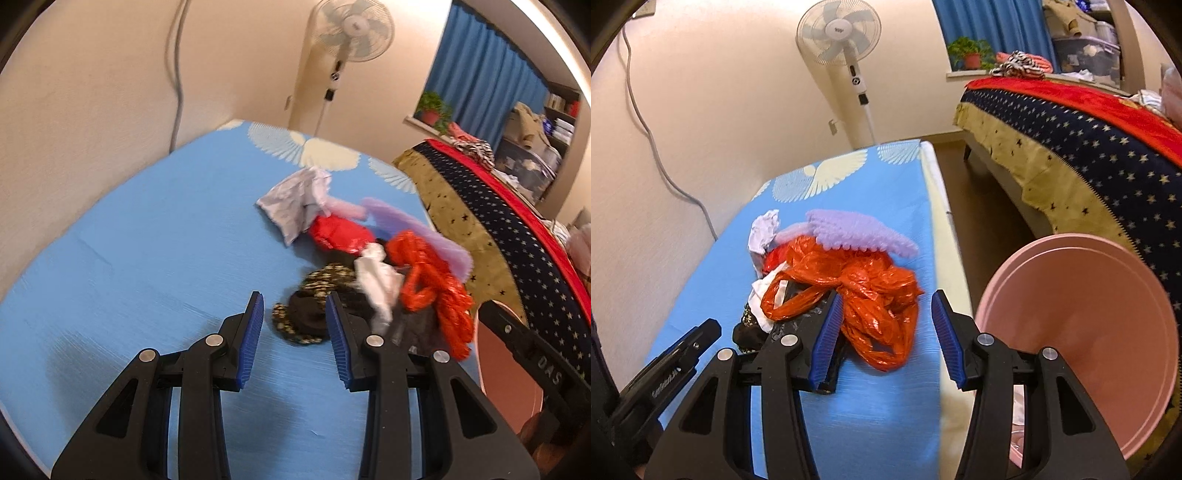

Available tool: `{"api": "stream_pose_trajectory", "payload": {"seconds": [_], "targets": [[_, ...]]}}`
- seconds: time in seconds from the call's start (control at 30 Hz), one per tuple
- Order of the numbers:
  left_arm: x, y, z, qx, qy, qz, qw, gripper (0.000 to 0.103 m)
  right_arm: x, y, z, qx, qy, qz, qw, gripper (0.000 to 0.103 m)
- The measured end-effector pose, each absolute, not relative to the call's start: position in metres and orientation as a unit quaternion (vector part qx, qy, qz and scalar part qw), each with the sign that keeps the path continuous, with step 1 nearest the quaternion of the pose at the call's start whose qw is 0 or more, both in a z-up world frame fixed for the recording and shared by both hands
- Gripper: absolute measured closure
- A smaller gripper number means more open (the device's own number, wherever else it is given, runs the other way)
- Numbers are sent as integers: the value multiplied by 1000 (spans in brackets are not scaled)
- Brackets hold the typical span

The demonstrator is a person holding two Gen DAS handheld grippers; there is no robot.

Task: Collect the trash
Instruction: 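Grasp the red plastic bag with the right gripper while the left grasps the black patterned cloth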

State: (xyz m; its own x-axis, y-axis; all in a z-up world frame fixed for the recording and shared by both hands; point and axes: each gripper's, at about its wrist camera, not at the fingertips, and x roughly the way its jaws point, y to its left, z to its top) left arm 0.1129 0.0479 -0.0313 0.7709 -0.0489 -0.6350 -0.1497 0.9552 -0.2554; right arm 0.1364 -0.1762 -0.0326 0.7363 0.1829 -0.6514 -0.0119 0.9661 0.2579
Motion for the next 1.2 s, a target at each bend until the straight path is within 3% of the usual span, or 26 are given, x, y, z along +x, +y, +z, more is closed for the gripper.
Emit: {"api": "stream_pose_trajectory", "payload": {"seconds": [0.1,0.17,0.47,0.63,0.7,0.87,0.97,1.2], "targets": [[121,48,-36,-149,345,25,926,61,144,-175,-38,122,368,52,920,52],[128,44,-39,-146,356,15,923,50,149,-176,-42,126,377,52,916,52],[146,43,-54,-154,390,3,908,48,159,-169,-56,123,408,61,903,53],[149,39,-61,-164,406,-18,899,48,161,-164,-58,117,414,73,900,69],[149,42,-63,-174,406,-21,897,53,160,-160,-58,112,416,79,899,74],[144,40,-61,-175,405,-36,897,77,158,-157,-54,108,415,92,899,79],[139,45,-58,-178,399,-26,899,83,154,-155,-50,104,410,98,901,81],[126,59,-48,-182,382,2,906,87,139,-151,-37,96,396,111,907,81]]}}
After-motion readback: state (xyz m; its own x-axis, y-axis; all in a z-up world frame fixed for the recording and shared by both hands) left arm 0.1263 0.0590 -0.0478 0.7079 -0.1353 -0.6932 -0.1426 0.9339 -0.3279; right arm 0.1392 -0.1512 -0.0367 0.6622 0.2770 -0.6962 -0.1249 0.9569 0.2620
